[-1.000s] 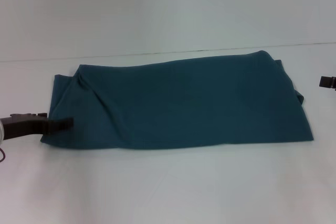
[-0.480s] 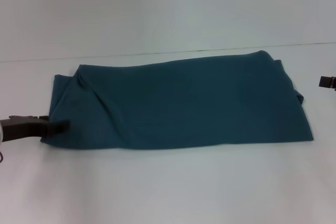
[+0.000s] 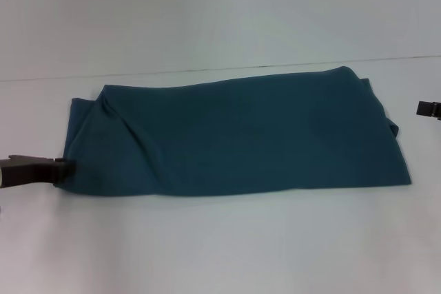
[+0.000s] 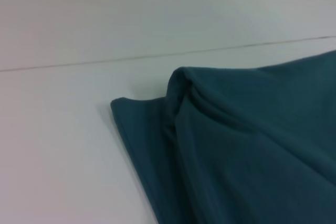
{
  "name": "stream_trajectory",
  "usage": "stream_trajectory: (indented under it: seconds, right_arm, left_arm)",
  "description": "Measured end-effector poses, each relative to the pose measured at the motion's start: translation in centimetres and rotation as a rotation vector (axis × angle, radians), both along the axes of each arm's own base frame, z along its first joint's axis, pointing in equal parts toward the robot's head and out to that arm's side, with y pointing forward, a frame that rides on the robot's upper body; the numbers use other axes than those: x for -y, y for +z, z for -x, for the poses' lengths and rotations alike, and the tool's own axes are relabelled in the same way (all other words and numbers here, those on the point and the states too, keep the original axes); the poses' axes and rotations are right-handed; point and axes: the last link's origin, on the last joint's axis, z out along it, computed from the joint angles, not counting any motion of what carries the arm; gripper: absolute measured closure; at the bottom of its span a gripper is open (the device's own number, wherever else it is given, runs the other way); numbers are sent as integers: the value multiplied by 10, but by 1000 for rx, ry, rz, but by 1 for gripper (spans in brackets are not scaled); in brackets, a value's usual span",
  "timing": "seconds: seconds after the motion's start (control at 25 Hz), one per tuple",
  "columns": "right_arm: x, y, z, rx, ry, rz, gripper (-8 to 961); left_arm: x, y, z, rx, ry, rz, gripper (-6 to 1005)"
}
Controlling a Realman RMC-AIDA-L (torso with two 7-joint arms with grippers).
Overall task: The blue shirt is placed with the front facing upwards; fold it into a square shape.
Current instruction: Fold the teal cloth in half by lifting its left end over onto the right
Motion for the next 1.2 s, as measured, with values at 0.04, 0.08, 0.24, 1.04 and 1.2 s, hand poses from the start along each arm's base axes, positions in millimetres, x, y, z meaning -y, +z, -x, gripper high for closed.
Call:
stream_trajectory:
  seconds: [0.04, 0.08, 0.24, 1.04, 1.2]
  right_arm:
    - [0, 0, 0, 0, 0, 0, 224]
    - [0, 0, 0, 0, 0, 0, 224]
    - [0, 0, 0, 0, 0, 0, 225]
    - [-1, -23, -16, 52, -130, 68, 263]
    - [-8, -39, -15, 51, -140, 62, 280]
  left_arm:
    - [0, -1, 0, -3, 0, 4, 816]
    - [0, -1, -1, -6, 1, 8, 860]
    - [-1, -1, -3, -9, 0, 10, 929]
    - [-3, 3, -10, 5, -9, 9, 995]
    - [-3, 3, -10, 5, -12, 8, 994]
